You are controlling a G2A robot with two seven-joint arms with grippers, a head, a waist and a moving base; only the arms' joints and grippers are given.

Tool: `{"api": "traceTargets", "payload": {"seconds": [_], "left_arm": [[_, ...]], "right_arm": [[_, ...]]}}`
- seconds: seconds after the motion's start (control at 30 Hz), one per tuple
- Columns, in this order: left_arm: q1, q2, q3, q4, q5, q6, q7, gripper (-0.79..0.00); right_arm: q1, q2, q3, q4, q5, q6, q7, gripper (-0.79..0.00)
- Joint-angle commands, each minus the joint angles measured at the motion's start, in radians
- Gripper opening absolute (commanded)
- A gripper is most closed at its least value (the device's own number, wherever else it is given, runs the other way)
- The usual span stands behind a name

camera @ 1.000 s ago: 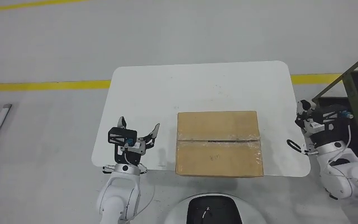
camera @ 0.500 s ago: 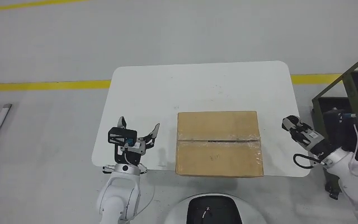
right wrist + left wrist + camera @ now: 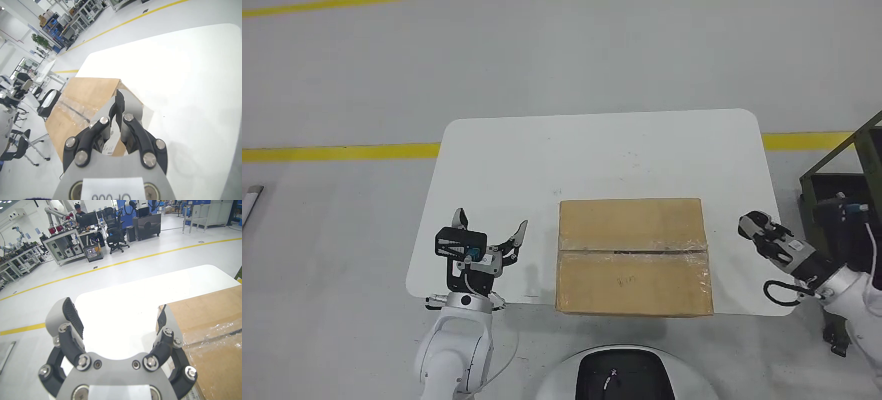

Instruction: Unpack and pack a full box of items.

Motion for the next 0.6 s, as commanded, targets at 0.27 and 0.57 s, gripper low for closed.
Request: {"api": "traceTargets", "payload": {"seconds": [0.27,0.57], "left_arm": [[0.0,0.0,0.0,0.0,0.0,0.0,0.0,0.0],[0.0,0.0,0.0,0.0,0.0,0.0,0.0,0.0]], "right_arm": [[0.075,0.017,-0.02,0.002,0.112,-0.043,0.319,-0.785],[0.164,0.025,-0.064,0.004,0.042,-0.019,0.395,-0.613]]}}
